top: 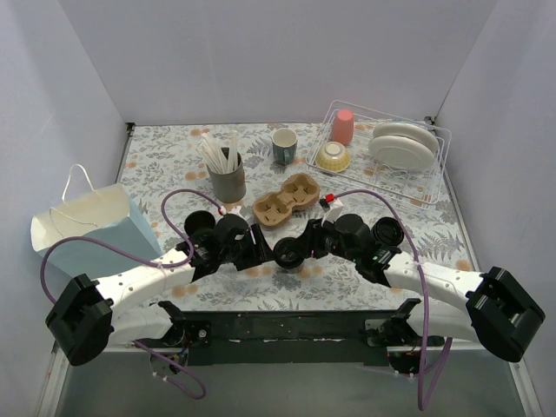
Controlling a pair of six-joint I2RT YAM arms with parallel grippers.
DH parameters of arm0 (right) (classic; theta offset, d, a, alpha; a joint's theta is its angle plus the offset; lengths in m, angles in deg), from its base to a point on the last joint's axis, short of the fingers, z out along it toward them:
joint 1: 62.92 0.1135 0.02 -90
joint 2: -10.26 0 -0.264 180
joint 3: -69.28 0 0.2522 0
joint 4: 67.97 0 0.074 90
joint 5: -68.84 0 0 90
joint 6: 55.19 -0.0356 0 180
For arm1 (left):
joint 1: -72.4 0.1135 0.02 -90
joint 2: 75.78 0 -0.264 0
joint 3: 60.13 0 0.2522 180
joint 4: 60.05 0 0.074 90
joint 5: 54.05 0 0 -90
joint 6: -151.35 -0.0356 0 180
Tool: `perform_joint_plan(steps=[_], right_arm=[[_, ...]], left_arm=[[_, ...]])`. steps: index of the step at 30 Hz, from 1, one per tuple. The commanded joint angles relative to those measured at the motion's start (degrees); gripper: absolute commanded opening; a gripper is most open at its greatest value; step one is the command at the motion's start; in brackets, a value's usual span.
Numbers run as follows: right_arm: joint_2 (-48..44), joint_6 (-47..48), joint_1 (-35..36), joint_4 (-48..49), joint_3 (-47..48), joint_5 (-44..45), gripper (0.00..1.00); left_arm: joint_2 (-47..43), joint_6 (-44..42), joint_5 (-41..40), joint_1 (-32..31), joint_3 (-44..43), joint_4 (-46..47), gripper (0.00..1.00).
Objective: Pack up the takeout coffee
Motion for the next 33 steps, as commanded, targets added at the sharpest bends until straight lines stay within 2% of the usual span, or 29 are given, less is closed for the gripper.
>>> perform_joint_plan(steps=[1, 7, 14, 23, 29, 33], right_arm=[[2.45, 3.52, -0.58, -8.06, 0.22, -5.12, 0.48], [3.94, 5.28, -1.82, -7.27, 0.31, -7.76, 0.45], [4.99, 5.8, -2.87, -5.34, -0.66, -9.78, 0.42], [5.52, 5.98, -3.31, -3.84, -1.54, -11.36, 0.41], [6.05, 6.07, -3.58, -3.23, -1.63, -12.42, 0.41], [5.88, 5.98, -3.75, -3.31, -1.63, -12.33, 0.41]], left_arm=[[1.26, -1.53, -0.83, -0.92, -1.35, -3.06, 0.56], [1.34, -3.46, -2.41, -0.22, -7.58, -7.54, 0.63], [1.87, -7.42, -3.38, 1.02, -12.16, -7.72, 0.64], [1.87, -9.0, 0.31, 1.11, -12.87, -5.18, 0.65], [3.19, -9.97, 5.93, 1.11, -11.03, 1.15, 0.65], [5.47, -10.06, 5.5, 1.11, -10.41, 1.42, 0.65]])
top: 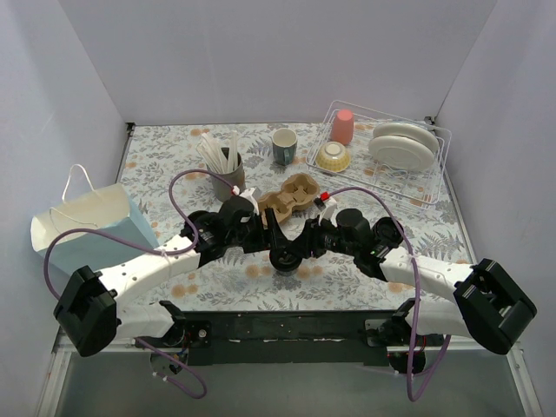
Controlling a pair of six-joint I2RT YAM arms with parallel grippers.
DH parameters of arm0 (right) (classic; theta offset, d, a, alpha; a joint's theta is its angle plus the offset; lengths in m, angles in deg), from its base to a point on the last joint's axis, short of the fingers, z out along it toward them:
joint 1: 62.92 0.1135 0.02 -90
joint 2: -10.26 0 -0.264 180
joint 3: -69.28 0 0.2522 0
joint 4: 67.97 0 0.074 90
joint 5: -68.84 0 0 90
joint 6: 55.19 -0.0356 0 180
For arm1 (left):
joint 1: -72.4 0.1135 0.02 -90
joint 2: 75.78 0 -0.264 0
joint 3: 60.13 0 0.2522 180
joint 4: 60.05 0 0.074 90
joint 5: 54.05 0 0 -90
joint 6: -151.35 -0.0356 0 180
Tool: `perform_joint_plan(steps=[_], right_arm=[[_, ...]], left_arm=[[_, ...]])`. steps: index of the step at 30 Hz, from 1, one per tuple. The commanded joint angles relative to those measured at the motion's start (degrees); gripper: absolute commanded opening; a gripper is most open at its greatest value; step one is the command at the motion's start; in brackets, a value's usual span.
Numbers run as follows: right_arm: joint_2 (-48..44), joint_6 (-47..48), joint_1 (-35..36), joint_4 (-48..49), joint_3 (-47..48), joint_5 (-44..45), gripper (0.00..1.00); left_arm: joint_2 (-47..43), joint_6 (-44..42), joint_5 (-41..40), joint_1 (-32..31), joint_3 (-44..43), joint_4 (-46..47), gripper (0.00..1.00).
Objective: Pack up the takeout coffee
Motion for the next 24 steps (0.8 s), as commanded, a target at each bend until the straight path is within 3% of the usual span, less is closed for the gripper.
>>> perform_joint_plan(steps=[1, 19, 24], right_arm=[[1.63, 2.88, 0.2, -6.9, -2.46, -0.4, 0.41], [1.55, 2.97, -0.5, -7.16, -2.02, -0.66, 0.42], [0.67, 2.44, -0.94, -8.48, -0.62, -0.48, 0.49]], left_arm=[[1.63, -0.99, 1.59, -0.1, 0.69, 2.54, 0.64], [1.01, -1.34, 1.15, -0.1, 5.53, 2.71, 0.52], [1.63, 0.07, 1.58, -0.1, 7.72, 3.94, 0.48]])
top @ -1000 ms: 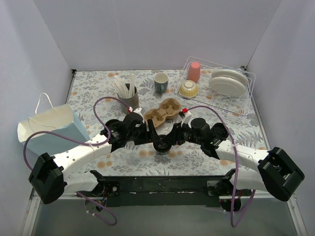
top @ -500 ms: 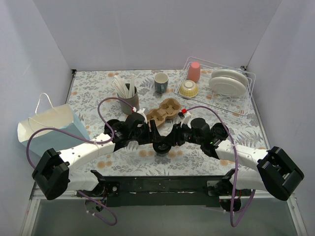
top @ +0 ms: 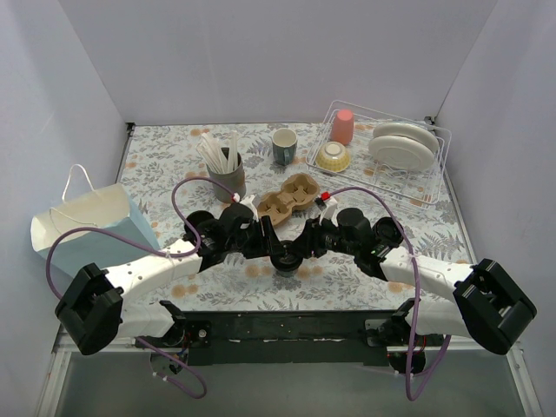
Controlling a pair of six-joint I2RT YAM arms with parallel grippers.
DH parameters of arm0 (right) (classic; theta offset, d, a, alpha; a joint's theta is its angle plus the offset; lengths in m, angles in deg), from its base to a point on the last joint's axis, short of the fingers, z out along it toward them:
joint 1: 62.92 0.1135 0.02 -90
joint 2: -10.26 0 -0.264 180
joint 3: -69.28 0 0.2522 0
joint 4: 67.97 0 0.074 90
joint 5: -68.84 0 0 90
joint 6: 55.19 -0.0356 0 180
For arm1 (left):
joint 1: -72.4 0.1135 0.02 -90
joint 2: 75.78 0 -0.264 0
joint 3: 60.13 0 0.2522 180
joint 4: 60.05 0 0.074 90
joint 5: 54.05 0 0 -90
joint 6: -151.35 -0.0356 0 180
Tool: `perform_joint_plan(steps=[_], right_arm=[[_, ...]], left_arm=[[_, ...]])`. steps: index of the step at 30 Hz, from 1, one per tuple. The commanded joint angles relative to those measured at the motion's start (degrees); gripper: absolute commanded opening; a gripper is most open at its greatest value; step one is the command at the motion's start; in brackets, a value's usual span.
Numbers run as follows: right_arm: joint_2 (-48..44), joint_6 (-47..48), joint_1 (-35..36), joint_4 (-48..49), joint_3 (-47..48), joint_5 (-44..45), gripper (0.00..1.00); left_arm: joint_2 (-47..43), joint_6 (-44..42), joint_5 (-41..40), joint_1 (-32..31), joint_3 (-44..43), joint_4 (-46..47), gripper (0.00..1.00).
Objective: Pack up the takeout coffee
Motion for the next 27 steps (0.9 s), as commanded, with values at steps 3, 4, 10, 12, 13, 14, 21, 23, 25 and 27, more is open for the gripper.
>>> perform_joint_plan(steps=[3, 4, 10, 12, 13, 14, 21, 23, 25, 27], right_arm=[[-0.43, 1.27, -0.52, -9.18, 0.81, 0.45, 0.55], [-1.04, 0.92, -0.61, -9.71, 1.6, 0.63, 0.57], [-2.71, 0.57, -1.58, -13.84, 4.76, 1.95, 0.69], [-3.24, -0.13, -2.28, -15.07, 5.21, 2.21, 0.7], [-4.03, -0.66, -2.37, -16.29, 5.3, 2.56, 0.71], [-4.64, -1.53, -2.72, -16.74, 5.38, 2.56, 0.71], [-11.31, -6.45, -3.07, -20.78, 4.6, 4.32, 0.71], [-12.9, -8.47, -3.07, -21.22, 3.72, 4.15, 0.68], [-15.36, -11.71, -2.99, -21.05, 1.61, 3.71, 0.62], [-17.55, -13.92, -3.07, -19.48, -0.32, 3.01, 0.59]], left_arm=[[0.73, 0.9, 0.51, -0.1, 3.82, -0.58, 0.46], [0.73, 0.99, 0.51, -0.1, 4.43, -0.49, 0.46], [0.65, 2.31, 0.6, -0.1, 5.49, 0.38, 0.45], [0.47, 2.74, 0.69, -0.1, 6.02, 0.47, 0.45], [0.3, 3.01, 0.69, -0.1, 6.19, 0.56, 0.45], [0.21, 3.27, 0.6, -0.1, 6.72, 0.56, 0.44], [-1.02, 5.56, -0.28, -0.18, 8.57, 1.35, 0.44], [-1.37, 6.61, -0.63, -0.27, 8.83, 1.62, 0.44], [-1.81, 7.4, -0.98, -0.62, 9.01, 1.96, 0.44], [-1.9, 8.46, -1.51, -0.97, 9.18, 2.23, 0.44]])
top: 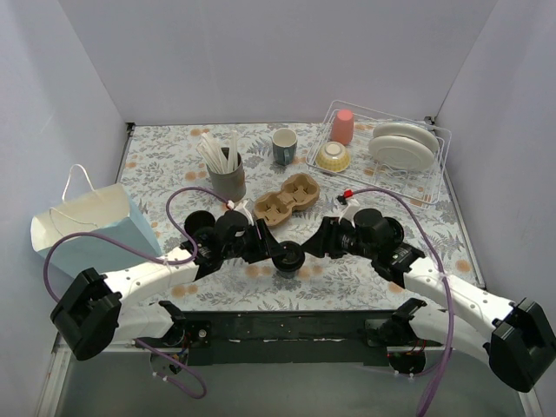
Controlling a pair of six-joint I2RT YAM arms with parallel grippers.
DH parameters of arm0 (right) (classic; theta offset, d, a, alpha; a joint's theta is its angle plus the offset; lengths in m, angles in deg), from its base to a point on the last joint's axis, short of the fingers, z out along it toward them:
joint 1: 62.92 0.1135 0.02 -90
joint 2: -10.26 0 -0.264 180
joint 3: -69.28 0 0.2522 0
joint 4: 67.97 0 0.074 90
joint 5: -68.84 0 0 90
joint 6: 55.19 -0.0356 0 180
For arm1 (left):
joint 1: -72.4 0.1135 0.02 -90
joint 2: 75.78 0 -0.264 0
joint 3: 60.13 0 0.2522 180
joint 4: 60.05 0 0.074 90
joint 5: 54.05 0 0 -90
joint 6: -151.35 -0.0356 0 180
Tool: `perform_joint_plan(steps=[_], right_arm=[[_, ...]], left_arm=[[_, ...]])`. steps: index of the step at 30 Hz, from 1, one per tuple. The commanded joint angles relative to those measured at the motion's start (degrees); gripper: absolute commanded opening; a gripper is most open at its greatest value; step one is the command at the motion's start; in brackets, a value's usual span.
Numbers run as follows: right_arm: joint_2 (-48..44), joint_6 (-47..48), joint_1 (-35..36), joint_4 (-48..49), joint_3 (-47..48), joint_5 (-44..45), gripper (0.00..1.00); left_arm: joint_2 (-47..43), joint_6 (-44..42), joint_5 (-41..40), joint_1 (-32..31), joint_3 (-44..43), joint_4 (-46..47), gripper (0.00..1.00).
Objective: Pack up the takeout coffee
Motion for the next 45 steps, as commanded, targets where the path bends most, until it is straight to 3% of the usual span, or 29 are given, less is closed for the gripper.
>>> perform_joint_plan(steps=[1, 33, 39, 45], right_arm=[[-4.41, -8.41, -0.15, 1.49, -4.65, -0.89, 0.57], [-4.85, -17.49, 1.61, 13.1, -12.84, -3.88, 0.46], [-4.94, -18.28, 1.79, 12.57, -14.94, -1.42, 0.39], [-3.45, -18.11, 1.7, 16.0, -19.25, -0.01, 0.24]], left_arm=[[0.28, 1.2, -2.6, -1.11, 2.78, -6.21, 0.44], [0.02, 4.81, -4.97, -2.95, 4.54, -4.89, 0.43], [0.28, 5.34, -5.15, -3.3, 4.89, -4.8, 0.43], [1.25, 6.56, -4.8, -3.66, 7.26, -3.39, 0.43]])
